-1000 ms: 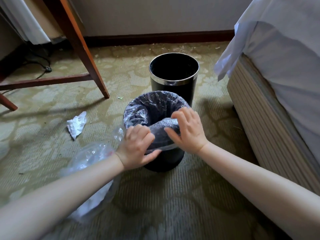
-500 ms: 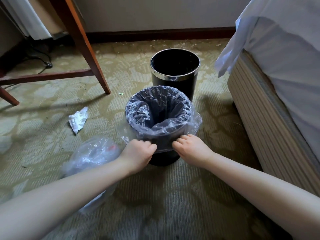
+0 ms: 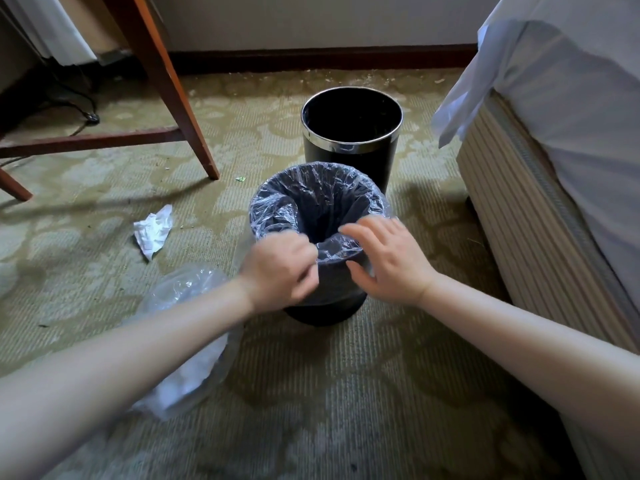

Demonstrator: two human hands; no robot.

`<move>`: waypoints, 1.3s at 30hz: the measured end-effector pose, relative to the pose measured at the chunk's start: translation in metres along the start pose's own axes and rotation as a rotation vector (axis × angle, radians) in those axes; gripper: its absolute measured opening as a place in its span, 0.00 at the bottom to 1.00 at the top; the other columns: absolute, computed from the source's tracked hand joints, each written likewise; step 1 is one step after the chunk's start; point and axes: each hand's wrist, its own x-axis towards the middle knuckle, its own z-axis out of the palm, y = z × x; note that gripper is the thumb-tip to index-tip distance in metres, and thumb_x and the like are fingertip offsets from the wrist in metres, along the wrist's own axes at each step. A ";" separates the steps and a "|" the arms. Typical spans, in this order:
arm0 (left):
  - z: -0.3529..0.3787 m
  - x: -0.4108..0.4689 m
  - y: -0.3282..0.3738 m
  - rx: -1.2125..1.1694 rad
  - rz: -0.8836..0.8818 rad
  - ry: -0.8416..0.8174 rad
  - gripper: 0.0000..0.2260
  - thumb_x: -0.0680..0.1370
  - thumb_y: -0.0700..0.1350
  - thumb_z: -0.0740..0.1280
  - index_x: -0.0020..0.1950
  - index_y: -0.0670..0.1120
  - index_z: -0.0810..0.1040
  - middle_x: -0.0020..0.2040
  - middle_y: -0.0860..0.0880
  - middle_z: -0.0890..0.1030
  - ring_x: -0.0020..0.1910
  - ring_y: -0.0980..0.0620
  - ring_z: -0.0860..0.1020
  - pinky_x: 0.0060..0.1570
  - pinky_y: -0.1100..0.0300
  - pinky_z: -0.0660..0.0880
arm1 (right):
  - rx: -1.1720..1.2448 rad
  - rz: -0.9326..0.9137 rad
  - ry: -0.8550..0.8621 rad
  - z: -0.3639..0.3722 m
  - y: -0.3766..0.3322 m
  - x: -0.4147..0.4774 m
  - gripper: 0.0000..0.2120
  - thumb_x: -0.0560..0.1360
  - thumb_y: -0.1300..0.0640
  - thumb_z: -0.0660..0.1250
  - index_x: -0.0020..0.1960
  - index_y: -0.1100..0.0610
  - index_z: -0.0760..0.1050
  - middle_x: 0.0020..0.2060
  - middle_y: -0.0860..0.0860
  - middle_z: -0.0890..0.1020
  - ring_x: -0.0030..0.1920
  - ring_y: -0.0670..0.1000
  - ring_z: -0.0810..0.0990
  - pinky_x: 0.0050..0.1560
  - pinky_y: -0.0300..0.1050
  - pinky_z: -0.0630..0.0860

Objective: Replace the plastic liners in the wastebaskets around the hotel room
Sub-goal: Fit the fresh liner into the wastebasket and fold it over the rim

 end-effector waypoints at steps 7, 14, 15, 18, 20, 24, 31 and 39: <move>-0.005 0.022 -0.029 -0.059 -0.194 -0.850 0.20 0.71 0.66 0.65 0.46 0.50 0.75 0.39 0.53 0.76 0.41 0.50 0.75 0.42 0.58 0.71 | -0.071 0.012 -0.627 -0.007 0.025 0.023 0.23 0.71 0.36 0.63 0.59 0.49 0.77 0.48 0.47 0.83 0.55 0.50 0.79 0.72 0.51 0.59; 0.000 0.022 -0.041 -0.162 -0.237 -0.846 0.13 0.66 0.57 0.61 0.33 0.47 0.71 0.30 0.50 0.74 0.33 0.49 0.73 0.33 0.53 0.73 | 0.036 0.040 -0.521 -0.004 0.018 0.036 0.27 0.72 0.35 0.63 0.63 0.50 0.77 0.63 0.47 0.77 0.64 0.50 0.73 0.73 0.51 0.58; -0.004 0.023 -0.047 -0.191 -0.240 -0.800 0.14 0.64 0.58 0.57 0.34 0.48 0.73 0.32 0.50 0.75 0.34 0.49 0.74 0.35 0.52 0.75 | 0.042 0.039 -0.546 -0.004 0.012 0.039 0.25 0.72 0.36 0.65 0.62 0.50 0.76 0.61 0.47 0.78 0.64 0.50 0.73 0.71 0.50 0.60; -0.013 0.021 -0.069 -0.216 -0.292 -0.722 0.21 0.61 0.60 0.51 0.37 0.49 0.77 0.36 0.52 0.79 0.38 0.51 0.76 0.37 0.54 0.75 | -0.012 0.046 -0.741 -0.004 0.000 0.043 0.21 0.72 0.34 0.64 0.50 0.51 0.77 0.36 0.46 0.77 0.46 0.53 0.79 0.47 0.46 0.74; -0.014 0.014 -0.078 -0.233 -0.331 -0.596 0.23 0.64 0.61 0.52 0.41 0.48 0.78 0.41 0.53 0.78 0.42 0.52 0.75 0.41 0.56 0.72 | 0.034 0.069 -0.714 -0.004 -0.002 0.045 0.22 0.73 0.34 0.63 0.53 0.51 0.77 0.37 0.46 0.78 0.43 0.53 0.79 0.44 0.46 0.75; -0.008 0.003 -0.086 -0.072 -0.566 -0.248 0.16 0.75 0.58 0.55 0.41 0.45 0.68 0.41 0.48 0.70 0.42 0.47 0.70 0.41 0.54 0.68 | 0.078 0.024 -0.481 0.012 -0.011 0.058 0.23 0.74 0.34 0.60 0.54 0.52 0.76 0.43 0.47 0.82 0.44 0.51 0.80 0.45 0.47 0.74; 0.005 0.016 -0.076 -0.718 -1.454 -0.342 0.24 0.73 0.64 0.61 0.45 0.41 0.73 0.35 0.45 0.74 0.33 0.44 0.77 0.38 0.53 0.78 | -0.019 0.027 -0.535 0.034 -0.051 0.071 0.17 0.79 0.41 0.57 0.48 0.55 0.73 0.42 0.51 0.80 0.46 0.56 0.80 0.39 0.46 0.70; 0.044 0.018 -0.092 -1.116 -1.527 -0.168 0.34 0.64 0.68 0.69 0.61 0.46 0.78 0.53 0.45 0.83 0.50 0.44 0.82 0.57 0.44 0.77 | -0.016 0.044 -0.649 0.032 -0.047 0.064 0.15 0.80 0.46 0.59 0.51 0.57 0.75 0.48 0.54 0.81 0.50 0.58 0.80 0.44 0.47 0.70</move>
